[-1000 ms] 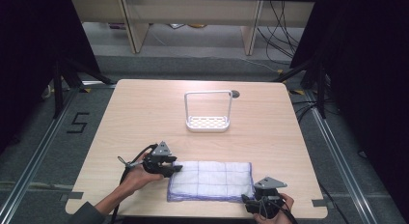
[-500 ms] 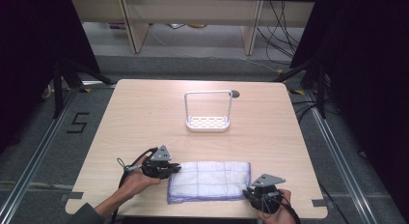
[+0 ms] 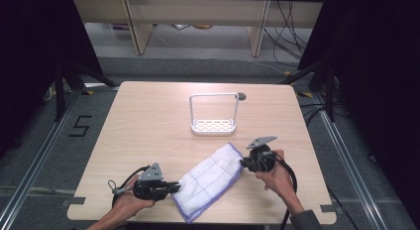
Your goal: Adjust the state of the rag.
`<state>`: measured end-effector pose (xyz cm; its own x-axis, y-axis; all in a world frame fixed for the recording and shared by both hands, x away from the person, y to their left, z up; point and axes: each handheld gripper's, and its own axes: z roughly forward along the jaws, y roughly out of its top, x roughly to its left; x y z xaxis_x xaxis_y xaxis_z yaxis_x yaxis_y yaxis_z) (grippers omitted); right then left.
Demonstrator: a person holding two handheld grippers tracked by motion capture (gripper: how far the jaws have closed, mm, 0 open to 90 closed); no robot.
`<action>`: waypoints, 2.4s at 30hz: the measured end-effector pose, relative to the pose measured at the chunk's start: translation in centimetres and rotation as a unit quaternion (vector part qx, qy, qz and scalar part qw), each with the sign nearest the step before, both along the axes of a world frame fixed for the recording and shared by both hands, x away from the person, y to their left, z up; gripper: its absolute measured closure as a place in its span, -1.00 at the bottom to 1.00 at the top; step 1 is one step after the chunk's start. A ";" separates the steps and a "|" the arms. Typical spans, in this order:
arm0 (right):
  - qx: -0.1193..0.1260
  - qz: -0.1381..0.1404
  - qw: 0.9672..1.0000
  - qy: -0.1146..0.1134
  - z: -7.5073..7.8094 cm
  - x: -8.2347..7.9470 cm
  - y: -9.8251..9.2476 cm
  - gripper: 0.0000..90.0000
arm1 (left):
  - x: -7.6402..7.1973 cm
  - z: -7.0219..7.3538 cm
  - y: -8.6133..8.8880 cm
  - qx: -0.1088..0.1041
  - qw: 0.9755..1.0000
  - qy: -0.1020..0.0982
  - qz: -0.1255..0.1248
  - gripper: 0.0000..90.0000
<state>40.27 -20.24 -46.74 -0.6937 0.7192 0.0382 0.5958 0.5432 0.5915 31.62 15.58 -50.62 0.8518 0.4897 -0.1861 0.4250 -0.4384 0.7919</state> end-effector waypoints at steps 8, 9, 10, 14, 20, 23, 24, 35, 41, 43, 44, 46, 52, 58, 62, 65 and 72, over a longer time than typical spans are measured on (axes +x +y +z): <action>-0.041 0.040 0.998 0.016 0.0 4.7 3.0 0.84 | -1.8 -0.4 -2.6 -0.017 0.999 0.022 -0.038 0.86; -0.041 0.048 0.998 0.008 0.0 5.1 3.2 0.84 | -1.8 -0.4 -2.9 -0.018 0.998 0.029 -0.044 0.86; -0.045 0.055 0.997 0.008 -0.1 5.5 3.5 0.83 | -1.9 -0.5 -3.3 -0.018 0.999 0.026 -0.043 0.86; -0.070 0.058 0.996 0.024 -0.5 6.6 4.0 0.70 | -2.0 -0.7 -4.1 -0.011 0.998 0.023 -0.053 0.85; -0.061 0.000 0.998 0.002 0.5 6.8 2.8 0.47 | -1.9 -0.1 -3.8 -0.036 0.996 0.068 -0.052 0.39; -0.037 -0.028 0.999 -0.005 1.1 6.1 2.2 0.41 | -1.2 0.8 -3.1 -0.052 0.996 0.060 -0.035 0.16; -0.031 -0.033 0.999 -0.002 1.1 5.7 2.2 0.38 | -0.7 1.1 -2.9 -0.050 0.996 0.060 -0.037 0.12; 0.017 -0.122 0.992 -0.007 -0.1 4.6 2.1 -0.03 | 6.4 1.9 -3.3 -0.044 0.997 0.034 0.053 -0.06; 0.020 -0.137 0.990 -0.014 0.3 4.5 2.4 -0.13 | 9.4 1.6 -4.4 -0.020 0.997 0.018 0.072 -0.08; 0.026 -0.151 0.988 -0.003 0.2 4.4 2.6 -0.14 | 10.9 1.4 -5.1 -0.009 0.997 0.020 0.081 -0.09; 0.022 -0.139 0.990 -0.004 0.1 4.5 2.4 -0.14 | 11.4 1.3 -5.4 -0.009 0.996 0.020 0.086 -0.09; 0.022 -0.138 0.990 -0.005 -0.1 4.7 2.2 -0.16 | 12.3 1.1 -6.0 -0.005 0.995 0.014 0.095 -0.09; 0.024 -0.149 0.988 -0.002 -1.0 5.0 2.2 -0.17 | 14.2 0.9 -7.6 0.027 0.995 0.000 0.101 -0.12; 0.019 -0.148 0.989 0.000 -1.6 5.3 2.6 -0.21 | 15.1 0.5 -8.9 0.047 0.995 -0.001 0.092 -0.17; 0.012 -0.142 0.990 0.007 -1.9 5.4 3.0 -0.21 | 16.0 -0.4 -9.2 0.035 0.994 0.008 0.099 -0.19; -0.001 -0.142 0.990 0.012 -2.1 5.4 3.5 -0.18 | 16.1 -1.0 -9.5 0.052 0.995 0.003 0.090 -0.12; -0.018 -0.129 0.991 0.011 -2.7 5.6 4.0 0.03 | 16.0 -0.8 -9.5 0.067 0.995 -0.028 0.071 0.10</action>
